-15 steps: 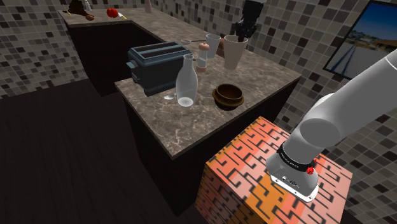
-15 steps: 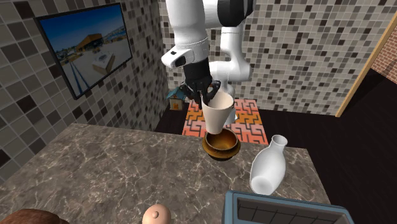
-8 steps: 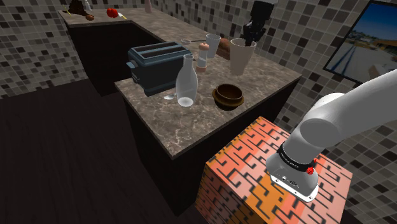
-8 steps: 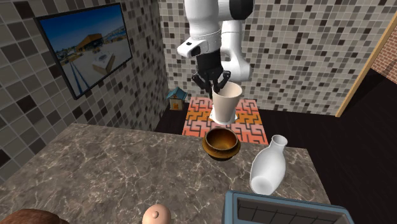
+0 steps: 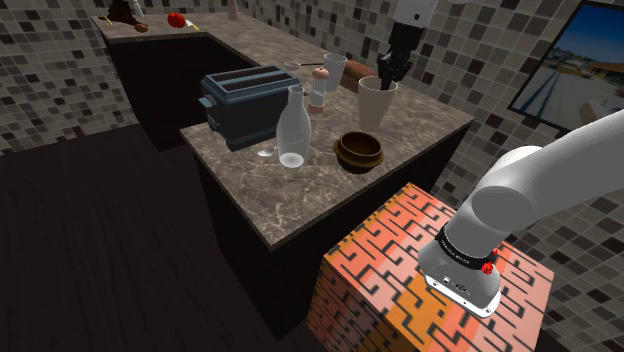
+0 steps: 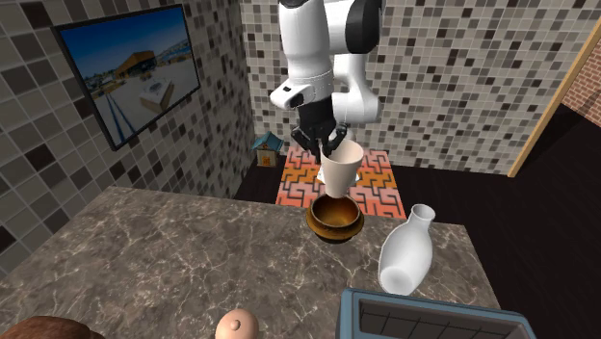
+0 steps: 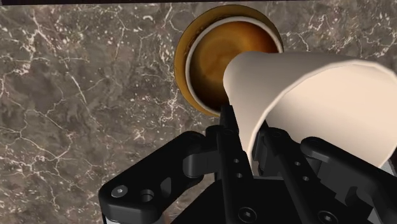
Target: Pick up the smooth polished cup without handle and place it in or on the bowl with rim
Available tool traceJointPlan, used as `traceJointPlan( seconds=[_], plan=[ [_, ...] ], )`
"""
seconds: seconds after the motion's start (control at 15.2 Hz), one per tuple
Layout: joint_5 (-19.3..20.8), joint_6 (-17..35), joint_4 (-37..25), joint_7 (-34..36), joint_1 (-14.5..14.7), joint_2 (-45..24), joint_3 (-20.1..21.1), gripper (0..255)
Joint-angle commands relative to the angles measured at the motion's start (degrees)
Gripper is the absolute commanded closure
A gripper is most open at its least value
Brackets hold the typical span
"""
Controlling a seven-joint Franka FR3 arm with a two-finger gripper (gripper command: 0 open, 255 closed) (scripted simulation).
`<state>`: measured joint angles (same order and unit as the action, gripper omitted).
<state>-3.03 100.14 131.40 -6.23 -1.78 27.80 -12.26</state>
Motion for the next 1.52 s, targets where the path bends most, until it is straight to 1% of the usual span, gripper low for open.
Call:
traceJointPlan(
  seconds=[0.0,0.59,1.12,1.19,1.45],
  plan=[
    [0.01,1.42,1.41,-0.13,-0.03,0.03,-0.04,255],
    [-0.07,8.71,7.62,-1.14,-0.10,-1.12,-0.50,255],
    [-0.07,8.71,7.62,-1.13,-0.10,-1.12,-0.50,255],
    [-0.07,8.71,7.62,-1.14,-0.10,-1.13,-0.50,0],
    [-0.07,8.71,7.62,-1.14,-0.10,-1.13,-0.51,0]
  ],
)
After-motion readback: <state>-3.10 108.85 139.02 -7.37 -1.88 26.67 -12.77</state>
